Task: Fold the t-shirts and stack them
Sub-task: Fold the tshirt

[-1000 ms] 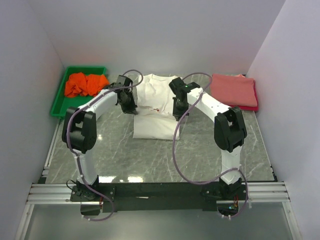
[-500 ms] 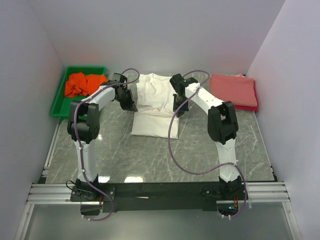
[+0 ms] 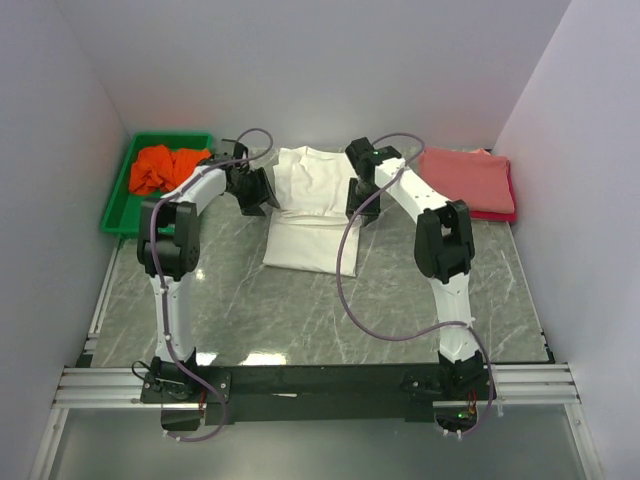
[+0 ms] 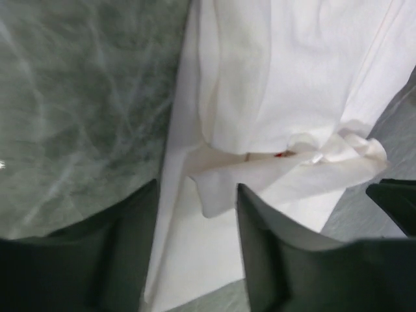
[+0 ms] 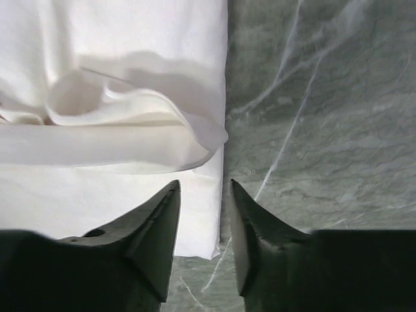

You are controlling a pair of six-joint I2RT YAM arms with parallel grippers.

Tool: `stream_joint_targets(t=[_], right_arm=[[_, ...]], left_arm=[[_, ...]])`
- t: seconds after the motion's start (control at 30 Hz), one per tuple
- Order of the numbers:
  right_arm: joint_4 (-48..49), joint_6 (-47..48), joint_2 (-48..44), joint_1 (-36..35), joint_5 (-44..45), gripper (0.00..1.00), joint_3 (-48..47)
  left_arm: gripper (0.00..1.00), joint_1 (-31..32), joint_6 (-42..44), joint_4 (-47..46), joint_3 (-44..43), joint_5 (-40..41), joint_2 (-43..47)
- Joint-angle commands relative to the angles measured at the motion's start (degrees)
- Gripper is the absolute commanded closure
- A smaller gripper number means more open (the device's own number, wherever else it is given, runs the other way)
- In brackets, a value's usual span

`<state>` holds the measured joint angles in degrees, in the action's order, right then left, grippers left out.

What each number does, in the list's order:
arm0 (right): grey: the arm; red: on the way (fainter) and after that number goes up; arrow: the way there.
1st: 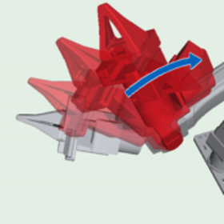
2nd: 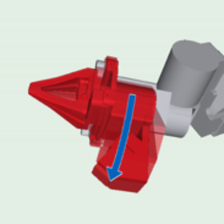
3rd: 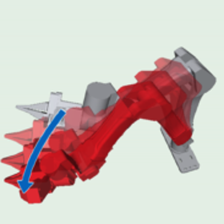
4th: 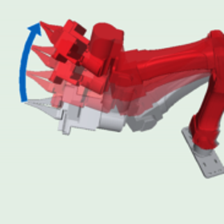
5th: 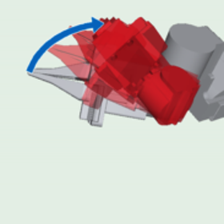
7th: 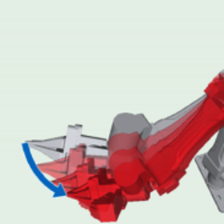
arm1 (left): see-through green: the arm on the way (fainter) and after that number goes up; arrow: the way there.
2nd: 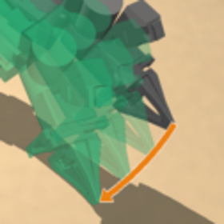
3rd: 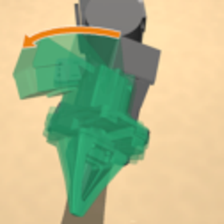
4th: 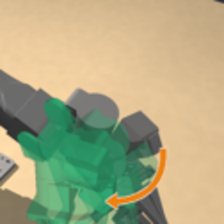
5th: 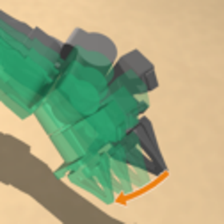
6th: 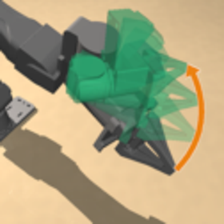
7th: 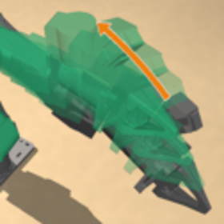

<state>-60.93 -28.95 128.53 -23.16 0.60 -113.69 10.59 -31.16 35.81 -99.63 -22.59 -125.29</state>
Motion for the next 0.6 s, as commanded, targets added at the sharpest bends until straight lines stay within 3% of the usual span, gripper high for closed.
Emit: stream_joint_targets(t=[0.0, 0.03, 0.13, 0.4, 0.57], right_arm=[[-0.86, 0.91, -0.29, 0.66, -0.42, 0.52, -5.39], [-0.51, 1.0, -0.65, 0.57, -0.43, 0.51, -5.58], [0.63, 0.65, -2.75, 0.57, -1.56, 0.5, -4.0], [6.16, -1.72, -9.87, -0.04, -4.38, 0.53, 8.38], [7.23, -1.9, -9.01, -2.32, -5.78, 0.54, 8.31]], left_arm=[[0.39, -1.71, -1.01, -4.08, -1.09, 2.1, 4.0], [0.34, -1.8, -0.58, -4.43, -0.04, 3.42, 4.96], [0.3, -1.8, 0.65, -5.58, 3.29, 3.7, 8.39], [0.32, -1.54, 1.8, -9.09, 16.39, -0.96, 15.95], [0.32, -1.01, 2.15, -9.97, 22.37, -2.63, 17.89]])
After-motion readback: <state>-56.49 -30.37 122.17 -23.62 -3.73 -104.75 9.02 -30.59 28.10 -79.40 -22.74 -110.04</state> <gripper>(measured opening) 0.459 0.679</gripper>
